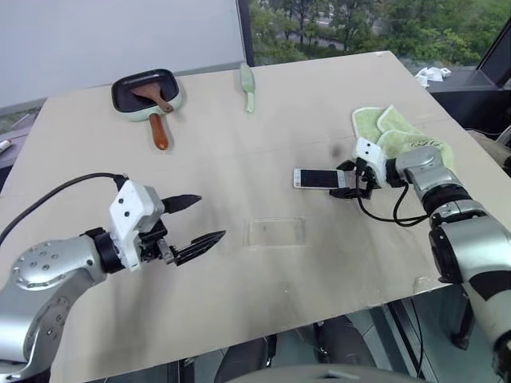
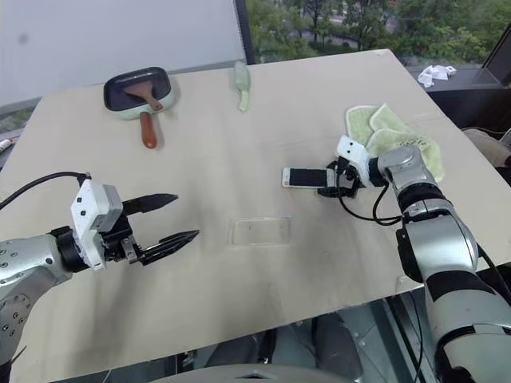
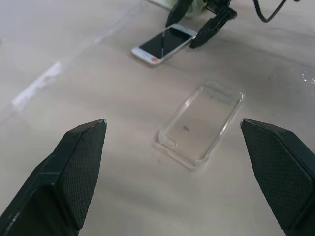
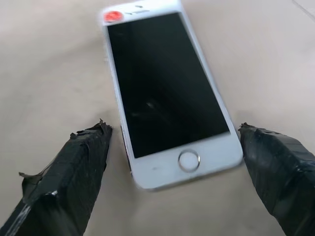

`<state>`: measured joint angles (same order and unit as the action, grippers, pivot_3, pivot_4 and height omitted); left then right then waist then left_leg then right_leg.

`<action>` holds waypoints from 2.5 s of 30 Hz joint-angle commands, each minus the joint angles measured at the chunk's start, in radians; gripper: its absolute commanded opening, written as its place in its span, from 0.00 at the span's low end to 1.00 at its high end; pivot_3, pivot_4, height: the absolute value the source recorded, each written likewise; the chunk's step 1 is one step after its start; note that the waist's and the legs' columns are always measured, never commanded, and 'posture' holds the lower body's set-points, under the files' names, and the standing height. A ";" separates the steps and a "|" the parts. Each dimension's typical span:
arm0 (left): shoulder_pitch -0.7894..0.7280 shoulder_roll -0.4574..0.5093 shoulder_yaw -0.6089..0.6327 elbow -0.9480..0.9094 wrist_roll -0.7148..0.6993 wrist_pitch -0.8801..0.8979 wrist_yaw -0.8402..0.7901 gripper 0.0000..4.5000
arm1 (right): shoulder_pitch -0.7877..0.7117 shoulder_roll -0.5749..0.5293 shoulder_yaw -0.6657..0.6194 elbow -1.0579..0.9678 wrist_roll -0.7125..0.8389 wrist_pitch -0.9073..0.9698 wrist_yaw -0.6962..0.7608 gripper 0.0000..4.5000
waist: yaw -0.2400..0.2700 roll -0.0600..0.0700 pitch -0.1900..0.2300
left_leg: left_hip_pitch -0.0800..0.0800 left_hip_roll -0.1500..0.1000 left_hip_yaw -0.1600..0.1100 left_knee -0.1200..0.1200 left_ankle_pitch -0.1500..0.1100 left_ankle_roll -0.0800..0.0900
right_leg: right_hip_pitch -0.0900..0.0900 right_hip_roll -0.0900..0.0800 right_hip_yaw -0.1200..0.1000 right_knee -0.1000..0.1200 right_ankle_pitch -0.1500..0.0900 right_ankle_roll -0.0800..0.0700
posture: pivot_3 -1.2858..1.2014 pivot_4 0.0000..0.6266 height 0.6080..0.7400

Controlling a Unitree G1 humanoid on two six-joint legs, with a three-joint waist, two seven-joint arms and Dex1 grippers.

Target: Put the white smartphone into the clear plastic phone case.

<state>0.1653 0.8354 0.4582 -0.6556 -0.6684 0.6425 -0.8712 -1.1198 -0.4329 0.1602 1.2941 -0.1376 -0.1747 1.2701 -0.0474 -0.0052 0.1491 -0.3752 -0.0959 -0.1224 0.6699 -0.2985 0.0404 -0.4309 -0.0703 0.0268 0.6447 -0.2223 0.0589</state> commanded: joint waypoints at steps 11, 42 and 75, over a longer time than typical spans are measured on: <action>0.013 0.006 0.006 0.006 -0.007 -0.036 -0.016 1.00 | 0.007 0.022 -0.006 -0.004 -0.023 0.006 -0.006 0.66 | -0.002 0.000 0.000 | 0.000 0.000 0.001 -0.001 0.000 0.000 | -0.001 0.000 0.001 0.000 0.000 0.000 | 0.52 0.24 1.00; -0.239 0.041 -0.212 0.355 0.120 -0.212 -0.216 1.00 | 0.155 -0.060 0.022 -0.516 0.107 0.215 0.047 0.99 | 0.008 0.001 0.001 | -0.003 -0.001 -0.002 0.001 0.000 0.000 | -0.002 -0.001 -0.006 -0.001 0.000 0.000 | 0.52 0.24 1.00; -0.231 0.047 -0.210 0.311 0.108 -0.187 -0.220 1.00 | 0.180 -0.020 0.032 -0.423 0.072 0.256 -0.051 0.63 | -0.018 -0.002 -0.001 | 0.001 0.000 0.002 0.001 0.001 -0.001 | -0.001 0.000 -0.001 0.003 0.000 0.000 | 0.52 0.24 1.00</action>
<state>-0.0643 0.8785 0.2321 -0.3248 -0.5536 0.4718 -1.0893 -0.9571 -0.4537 0.1962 0.9118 -0.0870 0.0632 1.1922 -0.0654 -0.0068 0.1476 -0.3740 -0.0958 -0.1208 0.6708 -0.2978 0.0396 -0.4315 -0.0702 0.0254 0.6476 -0.2218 0.0586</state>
